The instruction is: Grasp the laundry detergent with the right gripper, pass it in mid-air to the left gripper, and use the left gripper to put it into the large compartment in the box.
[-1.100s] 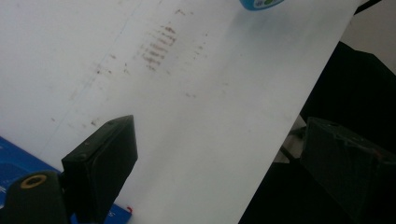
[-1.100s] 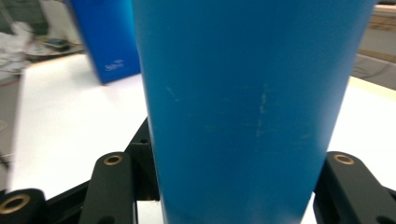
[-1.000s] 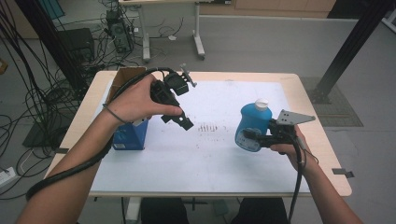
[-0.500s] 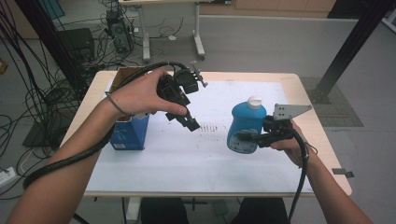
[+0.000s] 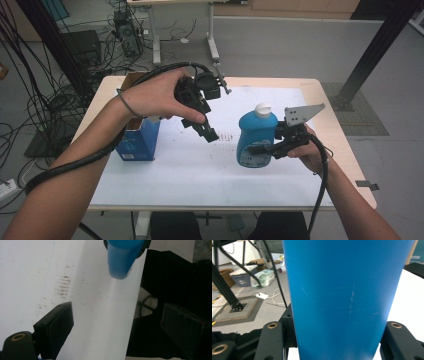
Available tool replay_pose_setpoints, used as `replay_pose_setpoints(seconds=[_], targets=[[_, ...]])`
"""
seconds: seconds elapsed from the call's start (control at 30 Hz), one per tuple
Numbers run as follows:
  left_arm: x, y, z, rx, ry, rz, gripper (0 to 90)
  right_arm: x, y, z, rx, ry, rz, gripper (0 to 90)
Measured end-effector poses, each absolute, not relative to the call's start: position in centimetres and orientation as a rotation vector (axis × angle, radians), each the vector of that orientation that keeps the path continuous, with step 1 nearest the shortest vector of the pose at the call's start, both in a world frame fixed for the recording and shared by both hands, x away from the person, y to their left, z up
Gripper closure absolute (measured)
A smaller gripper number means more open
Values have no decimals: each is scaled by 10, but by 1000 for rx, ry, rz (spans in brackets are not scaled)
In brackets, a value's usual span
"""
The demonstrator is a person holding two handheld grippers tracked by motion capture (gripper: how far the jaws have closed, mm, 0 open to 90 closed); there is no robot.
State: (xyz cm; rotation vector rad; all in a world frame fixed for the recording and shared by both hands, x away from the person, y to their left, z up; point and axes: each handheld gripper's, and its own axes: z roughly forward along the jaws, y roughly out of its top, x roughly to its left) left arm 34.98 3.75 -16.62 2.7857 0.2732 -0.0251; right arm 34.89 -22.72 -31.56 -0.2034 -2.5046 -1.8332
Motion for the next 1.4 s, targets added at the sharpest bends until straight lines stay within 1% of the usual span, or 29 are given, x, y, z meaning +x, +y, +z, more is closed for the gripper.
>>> replay_pose_setpoints(seconds=[0.5,1.4], targets=[[346,23,-160,2806,204,-52,114,346,-203,-303,-57,-2503,-1793,451],[339,3,-161,2818,139,-51,115,343,-173,-298,18,-2520,-1749,451]])
